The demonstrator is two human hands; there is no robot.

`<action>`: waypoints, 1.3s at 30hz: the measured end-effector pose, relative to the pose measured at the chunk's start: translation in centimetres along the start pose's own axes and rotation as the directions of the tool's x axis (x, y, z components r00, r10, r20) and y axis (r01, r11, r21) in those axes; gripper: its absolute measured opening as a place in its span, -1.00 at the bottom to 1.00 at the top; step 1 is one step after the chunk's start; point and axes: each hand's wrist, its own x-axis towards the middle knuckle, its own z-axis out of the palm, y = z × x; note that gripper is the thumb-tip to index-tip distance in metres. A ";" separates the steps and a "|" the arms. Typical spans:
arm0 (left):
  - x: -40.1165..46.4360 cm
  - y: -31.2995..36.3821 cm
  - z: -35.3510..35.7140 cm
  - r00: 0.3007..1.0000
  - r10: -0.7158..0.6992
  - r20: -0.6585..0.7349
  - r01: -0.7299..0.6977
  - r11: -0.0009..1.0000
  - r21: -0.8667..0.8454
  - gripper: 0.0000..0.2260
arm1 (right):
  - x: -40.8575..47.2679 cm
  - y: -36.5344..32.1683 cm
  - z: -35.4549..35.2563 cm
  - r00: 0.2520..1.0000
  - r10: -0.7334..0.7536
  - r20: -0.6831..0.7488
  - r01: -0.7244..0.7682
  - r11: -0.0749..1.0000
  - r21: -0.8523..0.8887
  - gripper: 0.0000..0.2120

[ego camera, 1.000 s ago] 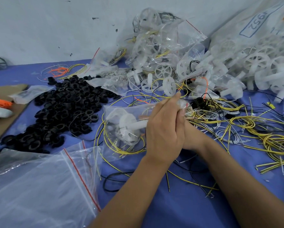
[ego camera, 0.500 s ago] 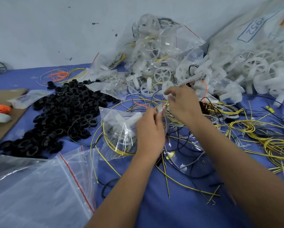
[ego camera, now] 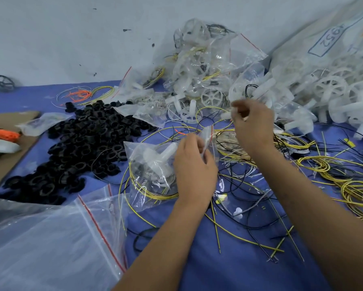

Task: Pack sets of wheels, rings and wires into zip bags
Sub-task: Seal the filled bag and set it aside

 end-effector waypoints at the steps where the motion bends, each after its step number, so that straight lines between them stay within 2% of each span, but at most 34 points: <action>1: 0.0 0.0 -0.1 1.000 -0.016 -0.015 0.016 1.000 -0.019 -0.85 | -1.0 -0.3 -0.7 0.998 0.049 -0.038 -0.042 0.986 0.161 -0.80; 3: 0.1 0.1 -0.1 0.998 -0.046 -0.047 0.042 0.995 -0.092 -0.87 | -3.2 -0.7 -1.6 0.989 0.136 -0.057 -0.098 0.895 0.436 -0.69; 4: 0.0 0.3 -0.2 0.996 -0.059 -0.069 0.049 0.989 -0.139 -0.87 | -4.3 -0.8 -2.0 0.988 0.149 -0.049 -0.104 0.854 0.510 -0.64; 7: -0.1 0.5 -0.3 0.985 -0.065 -0.163 0.026 0.973 -0.231 -0.85 | -6.1 -0.7 -2.7 0.994 0.104 0.018 -0.093 0.791 0.605 -0.60; 9: -0.1 0.5 -0.3 0.974 -0.081 -0.210 0.021 0.962 -0.274 -0.85 | -6.4 -0.5 -3.0 0.998 0.034 0.049 -0.057 0.797 0.601 -0.62; 12: 0.1 0.5 -0.2 0.957 -0.136 -0.256 0.046 0.943 -0.328 -0.85 | -6.6 -1.0 -3.2 0.987 -0.144 0.074 0.086 0.853 0.515 -0.64; 15: 0.3 0.3 -0.1 0.950 -0.157 -0.268 0.055 0.934 -0.353 -0.86 | -7.0 -1.7 -2.9 0.936 -0.335 0.109 0.263 0.871 0.415 -0.63; 17: 0.2 0.3 -0.1 0.954 -0.146 -0.261 0.045 0.933 -0.357 -0.86 | -7.2 -2.0 -2.7 0.902 -0.408 0.143 0.336 0.870 0.360 -0.63; 18: 0.1 0.3 -0.1 0.957 -0.135 -0.255 0.037 0.933 -0.358 -0.86 | -7.3 -2.2 -2.6 0.901 -0.396 0.176 0.308 0.871 0.383 -0.62; 21: 0.0 0.4 -0.1 0.966 -0.068 -0.248 -0.017 0.945 -0.326 -0.87 | -7.8 -2.7 -2.0 0.906 -0.279 0.317 0.077 0.847 0.526 -0.54; 23: 0.0 0.4 -0.2 0.966 -0.004 -0.260 -0.072 0.957 -0.280 -0.89 | -7.9 -2.8 -1.6 0.909 -0.214 0.358 -0.047 0.801 0.597 -0.51; 28: -0.1 0.9 -0.4 0.944 0.229 -0.236 -0.271 0.949 -0.164 -0.91 | -7.9 -2.9 -1.1 0.922 -0.054 0.384 -0.293 0.552 0.781 -0.63; 30: -0.4 1.1 -0.3 0.926 0.325 -0.193 -0.356 0.922 -0.154 -0.93 | -7.9 -2.8 -1.1 0.897 -0.016 0.442 -0.386 0.457 0.802 -0.65; 34: -0.6 1.2 -0.2 0.895 0.410 -0.177 -0.433 0.893 -0.122 -0.91 | -7.6 -2.5 -1.9 0.811 -0.071 0.581 -0.537 0.303 0.787 -0.62; 35: -0.7 1.2 -0.3 0.893 0.410 -0.183 -0.433 0.894 -0.111 -0.91 | -7.6 -2.5 -1.9 0.793 -0.078 0.604 -0.557 0.308 0.772 -0.65; 39: -0.7 1.0 -0.3 0.917 0.346 -0.200 -0.367 0.927 -0.079 -0.93 | -8.0 -2.2 -1.5 0.747 0.004 0.665 -0.592 0.460 0.662 -0.72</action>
